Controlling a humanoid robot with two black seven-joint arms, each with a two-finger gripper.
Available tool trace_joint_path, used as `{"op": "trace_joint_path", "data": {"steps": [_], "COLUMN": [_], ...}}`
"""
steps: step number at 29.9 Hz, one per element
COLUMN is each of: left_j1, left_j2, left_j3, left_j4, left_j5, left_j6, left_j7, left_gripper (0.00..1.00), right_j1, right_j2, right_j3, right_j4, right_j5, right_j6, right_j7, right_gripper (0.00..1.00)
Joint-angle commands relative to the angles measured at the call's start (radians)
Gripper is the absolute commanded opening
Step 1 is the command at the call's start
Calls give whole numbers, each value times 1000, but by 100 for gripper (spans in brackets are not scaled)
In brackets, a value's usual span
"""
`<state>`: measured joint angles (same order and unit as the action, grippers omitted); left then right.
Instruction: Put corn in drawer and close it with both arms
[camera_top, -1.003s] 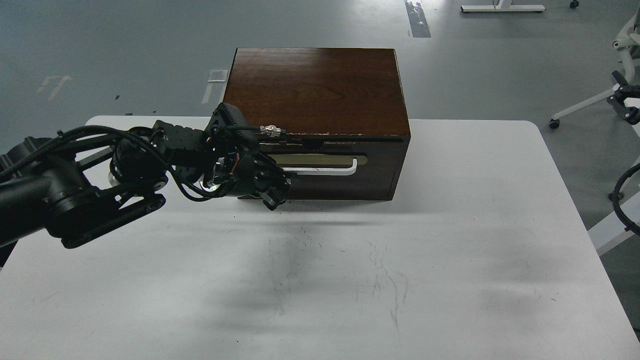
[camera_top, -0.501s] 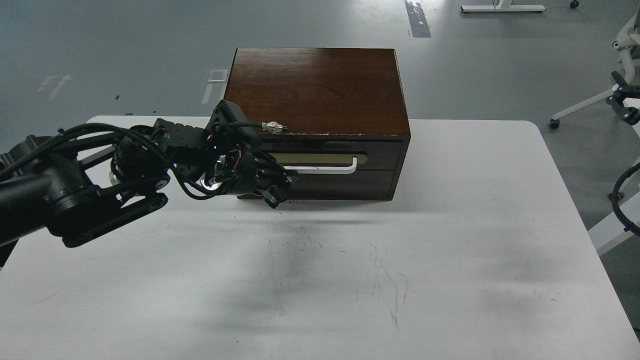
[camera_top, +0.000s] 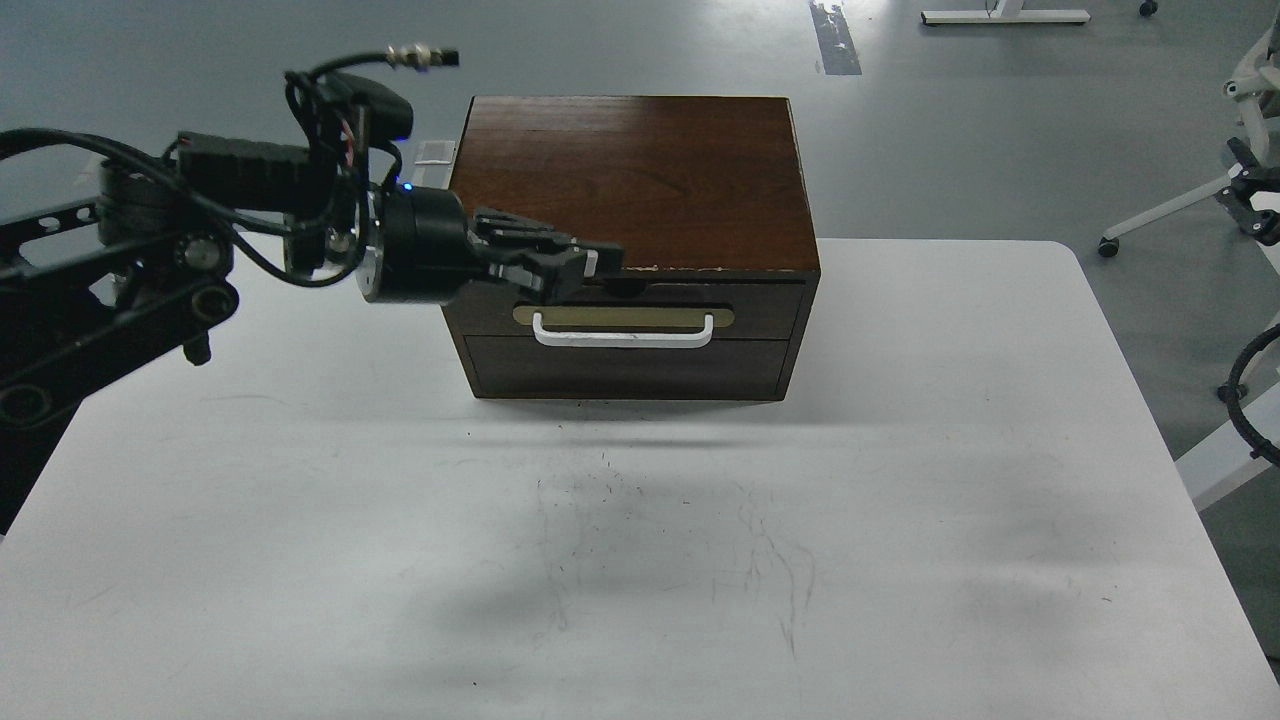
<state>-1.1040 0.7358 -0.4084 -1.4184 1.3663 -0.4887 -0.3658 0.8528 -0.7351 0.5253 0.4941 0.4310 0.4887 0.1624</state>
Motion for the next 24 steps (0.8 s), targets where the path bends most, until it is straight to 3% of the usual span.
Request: {"op": "trace_joint_path", "data": {"steps": [1, 2, 4, 5, 7, 8, 9, 16, 18, 24], "left_j1": [6, 7, 15, 18, 35, 35, 41, 56, 58, 99], "left_j2": [53, 66, 118, 126, 131, 131, 126, 22, -48, -101], "left_j3": [-59, -64, -73, -73, -72, -72, -73, -76, -78, -79], "left_j4": [110, 127, 206, 231, 339, 340, 407, 836, 1000, 1052], "left_j5": [-417, -506, -860, -942, -1180, -1181, -1267, -1588, -1696, -1724], "left_j6": [0, 0, 0, 0, 0, 0, 0, 0, 0, 0], "left_j7": [-4, -5, -4, -4, 4, 4, 5, 8, 36, 71], "left_gripper": [13, 15, 36, 41, 65, 65, 75, 77, 76, 76], "right_j1": [9, 12, 14, 14, 14, 14, 15, 38, 37, 40], "right_j2": [-4, -4, -21, -24, -24, -24, -24, -21, -17, 0], "right_j3": [18, 25, 57, 64, 76, 76, 78, 76, 62, 61], "right_j4": [0, -2, 0, 0, 0, 0, 0, -2, 0, -2], "right_j5": [0, 0, 0, 0, 0, 0, 0, 0, -3, -8], "right_j6": [0, 0, 0, 0, 0, 0, 0, 0, 0, 0], "right_j7": [2, 2, 0, -1, -1, -1, -1, -14, -14, -11], "right_gripper": [100, 100, 100, 100, 100, 100, 100, 100, 100, 100]}}
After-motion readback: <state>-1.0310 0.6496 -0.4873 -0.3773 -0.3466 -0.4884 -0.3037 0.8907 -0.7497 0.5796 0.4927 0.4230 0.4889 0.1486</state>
